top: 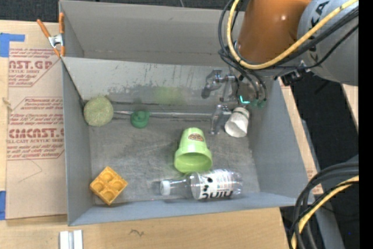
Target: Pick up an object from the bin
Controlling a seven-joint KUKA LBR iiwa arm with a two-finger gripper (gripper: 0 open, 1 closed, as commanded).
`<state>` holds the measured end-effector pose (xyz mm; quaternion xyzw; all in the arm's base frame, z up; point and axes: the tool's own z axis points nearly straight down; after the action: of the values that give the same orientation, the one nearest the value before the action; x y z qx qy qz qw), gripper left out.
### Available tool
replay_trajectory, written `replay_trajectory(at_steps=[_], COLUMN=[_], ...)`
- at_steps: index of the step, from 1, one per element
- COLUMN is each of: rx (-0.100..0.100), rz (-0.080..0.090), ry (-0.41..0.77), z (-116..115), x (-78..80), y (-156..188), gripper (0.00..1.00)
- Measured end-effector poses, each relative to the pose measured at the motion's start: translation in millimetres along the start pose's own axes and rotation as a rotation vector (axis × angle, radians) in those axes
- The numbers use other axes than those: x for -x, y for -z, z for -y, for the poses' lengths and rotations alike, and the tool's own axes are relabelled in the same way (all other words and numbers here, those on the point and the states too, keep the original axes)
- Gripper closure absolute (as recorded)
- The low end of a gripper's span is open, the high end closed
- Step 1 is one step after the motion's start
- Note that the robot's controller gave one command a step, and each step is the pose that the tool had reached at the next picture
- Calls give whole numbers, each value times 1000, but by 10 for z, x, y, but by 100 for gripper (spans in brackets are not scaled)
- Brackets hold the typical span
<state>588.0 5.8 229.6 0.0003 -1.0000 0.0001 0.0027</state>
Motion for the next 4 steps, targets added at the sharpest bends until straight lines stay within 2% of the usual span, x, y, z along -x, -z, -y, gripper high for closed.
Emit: replay_trajectory(at_steps=[1,2,3,4], rx=[0,0,-1,-3], rz=[8,10,6,14], ry=[0,121,398,647], z=[0,-37,-68,-66], x=[15,-82,-242,-194], y=[47,-400,-637,-990], gripper=[0,0,0,0])
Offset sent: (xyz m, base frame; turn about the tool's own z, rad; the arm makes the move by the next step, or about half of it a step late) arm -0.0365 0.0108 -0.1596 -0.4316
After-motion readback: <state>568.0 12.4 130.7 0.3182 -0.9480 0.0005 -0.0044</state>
